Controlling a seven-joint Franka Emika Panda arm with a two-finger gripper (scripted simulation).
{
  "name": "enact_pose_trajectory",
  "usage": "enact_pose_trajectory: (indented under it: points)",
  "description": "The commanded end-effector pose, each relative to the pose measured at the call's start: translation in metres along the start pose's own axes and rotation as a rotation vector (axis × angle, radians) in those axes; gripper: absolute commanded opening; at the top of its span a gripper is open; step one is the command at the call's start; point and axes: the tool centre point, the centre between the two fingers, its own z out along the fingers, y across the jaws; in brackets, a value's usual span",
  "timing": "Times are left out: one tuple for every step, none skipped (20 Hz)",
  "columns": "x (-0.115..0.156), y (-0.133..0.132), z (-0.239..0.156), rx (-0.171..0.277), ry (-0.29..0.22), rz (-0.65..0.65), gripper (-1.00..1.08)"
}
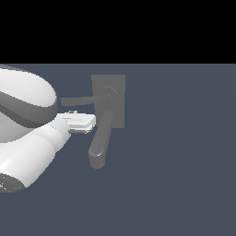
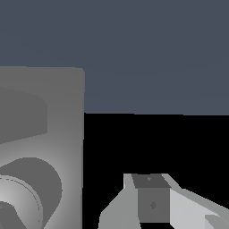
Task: Turn on the faucet by rotating a designated handle.
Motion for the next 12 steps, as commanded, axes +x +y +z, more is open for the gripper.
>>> enact_pose_trajectory:
  points:
    - [0.0, 0.0, 0.0, 0.0, 0.0, 0.0, -1.0]
    - [-0.004, 0.001, 0.0, 0.0, 0.0, 0.0, -1.0]
    - [-0.009, 0.001, 0.0, 0.0, 0.0, 0.0, -1.0]
    - [-0.013, 0.002, 0.0, 0.0, 0.0, 0.0, -1.0]
    - [-0.018, 0.002, 0.0, 0.0, 0.0, 0.0, -1.0]
    - [-0.022, 0.003, 0.0, 0.0, 0.0, 0.0, -1.0]
    - [-0.026, 0.003, 0.0, 0.0, 0.0, 0.0, -1.0]
    - [-0.031, 0.004, 0.0, 0.0, 0.0, 0.0, -1.0]
    - [-0.035, 0.004, 0.0, 0.0, 0.0, 0.0, -1.0]
    - [-0.04, 0.005, 0.0, 0.0, 0.0, 0.0, -1.0]
    - [-0.044, 0.005, 0.0, 0.0, 0.0, 0.0, -1.0]
    - [-0.049, 0.006, 0.0, 0.0, 0.0, 0.0, -1.0]
